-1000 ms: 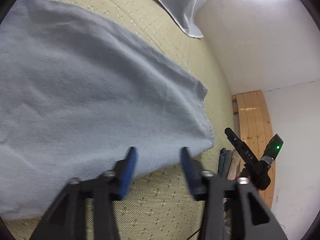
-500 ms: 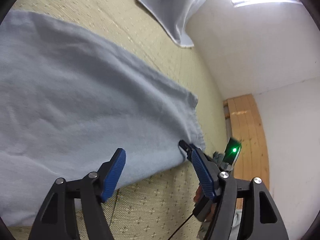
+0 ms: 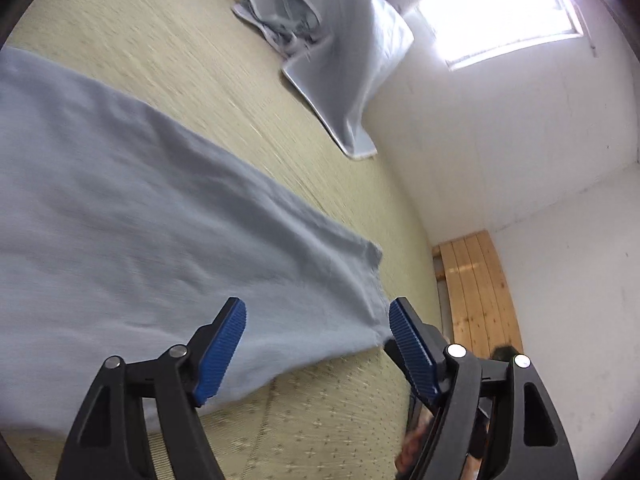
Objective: Fold clothes
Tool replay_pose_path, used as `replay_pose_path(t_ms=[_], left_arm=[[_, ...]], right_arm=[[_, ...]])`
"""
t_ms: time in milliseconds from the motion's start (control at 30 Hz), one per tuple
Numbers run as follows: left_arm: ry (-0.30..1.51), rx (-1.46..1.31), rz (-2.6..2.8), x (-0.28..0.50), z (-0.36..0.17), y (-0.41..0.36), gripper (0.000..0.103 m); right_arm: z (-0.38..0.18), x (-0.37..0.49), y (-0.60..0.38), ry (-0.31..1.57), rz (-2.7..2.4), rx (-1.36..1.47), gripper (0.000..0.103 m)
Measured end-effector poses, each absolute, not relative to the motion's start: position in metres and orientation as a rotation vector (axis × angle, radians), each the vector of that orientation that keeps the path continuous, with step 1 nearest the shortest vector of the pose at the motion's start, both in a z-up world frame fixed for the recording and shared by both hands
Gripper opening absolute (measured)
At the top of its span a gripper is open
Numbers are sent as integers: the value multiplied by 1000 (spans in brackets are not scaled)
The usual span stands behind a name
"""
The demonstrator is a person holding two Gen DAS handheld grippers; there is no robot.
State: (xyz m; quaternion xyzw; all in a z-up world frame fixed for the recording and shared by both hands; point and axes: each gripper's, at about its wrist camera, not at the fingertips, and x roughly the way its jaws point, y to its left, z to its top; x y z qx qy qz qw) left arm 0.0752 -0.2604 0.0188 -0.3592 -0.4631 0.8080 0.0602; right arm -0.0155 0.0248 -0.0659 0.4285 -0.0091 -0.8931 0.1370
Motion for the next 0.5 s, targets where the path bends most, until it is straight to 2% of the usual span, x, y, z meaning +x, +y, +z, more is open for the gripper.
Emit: replay_pose_path(t_ms=[500], left_arm=[[-1692, -932, 2771, 236, 23, -415, 80]], right_arm=[[-55, 92, -95, 116, -2381, 1153, 60]])
